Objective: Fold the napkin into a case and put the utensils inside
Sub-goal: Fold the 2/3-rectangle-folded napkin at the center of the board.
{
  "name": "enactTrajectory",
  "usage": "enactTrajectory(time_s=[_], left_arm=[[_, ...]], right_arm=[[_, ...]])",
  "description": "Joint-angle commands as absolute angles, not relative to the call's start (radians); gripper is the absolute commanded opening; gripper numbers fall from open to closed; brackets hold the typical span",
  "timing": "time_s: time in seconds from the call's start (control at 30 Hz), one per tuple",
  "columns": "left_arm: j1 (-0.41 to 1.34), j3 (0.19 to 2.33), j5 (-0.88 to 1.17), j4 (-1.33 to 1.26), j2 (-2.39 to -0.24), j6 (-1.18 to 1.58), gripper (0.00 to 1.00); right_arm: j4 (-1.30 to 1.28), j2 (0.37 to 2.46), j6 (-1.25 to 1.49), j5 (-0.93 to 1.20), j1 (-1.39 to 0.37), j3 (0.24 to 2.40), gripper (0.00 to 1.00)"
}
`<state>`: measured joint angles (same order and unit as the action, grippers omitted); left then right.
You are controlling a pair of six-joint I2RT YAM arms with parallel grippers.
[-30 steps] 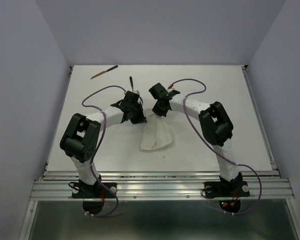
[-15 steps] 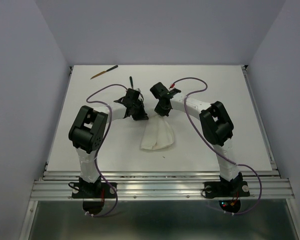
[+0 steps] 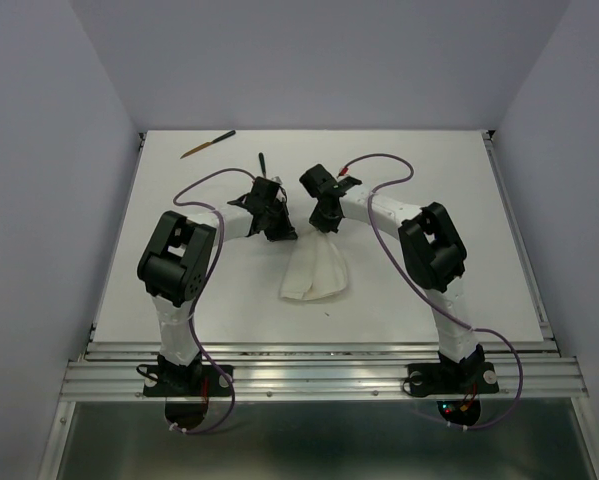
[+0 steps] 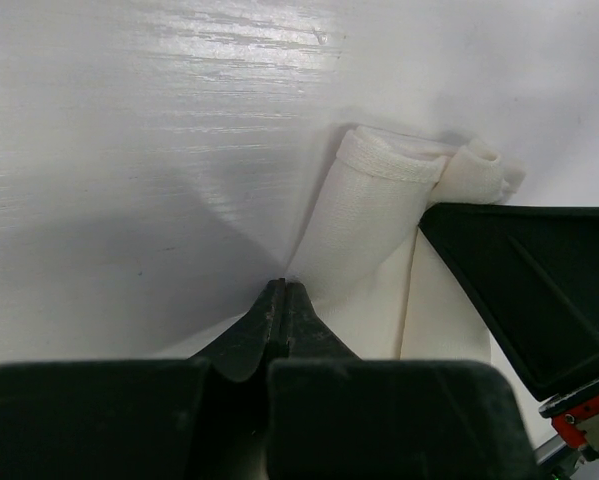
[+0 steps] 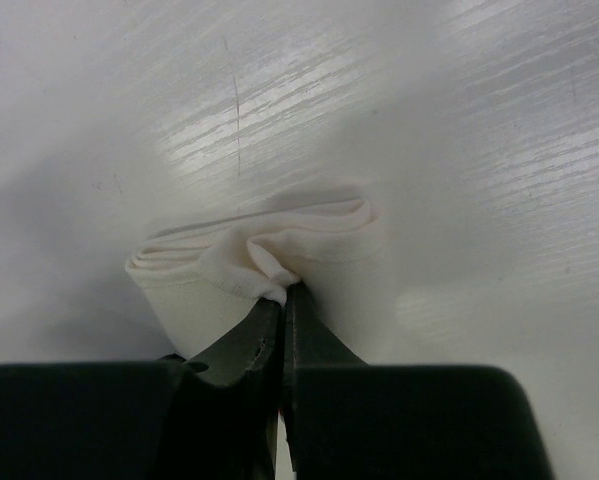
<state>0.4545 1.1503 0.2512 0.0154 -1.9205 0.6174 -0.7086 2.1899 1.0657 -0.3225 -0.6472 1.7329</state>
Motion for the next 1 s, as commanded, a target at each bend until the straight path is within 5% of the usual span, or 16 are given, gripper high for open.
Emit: enactTrajectory(time_s=[0.0,0.97], left_arm=[[0.466,1.166,0.244,0.060,-1.913,0.601,0.00],[0.466,1.177,0.264,-0.025,-1.861,0.627,0.00]], right_arm=[[-0.799,2.166,1.039,-0.364,-0.637,1.744,0.01],[-0.489,2.117,0.660,-0.167,-0.637,1.614,0.03]])
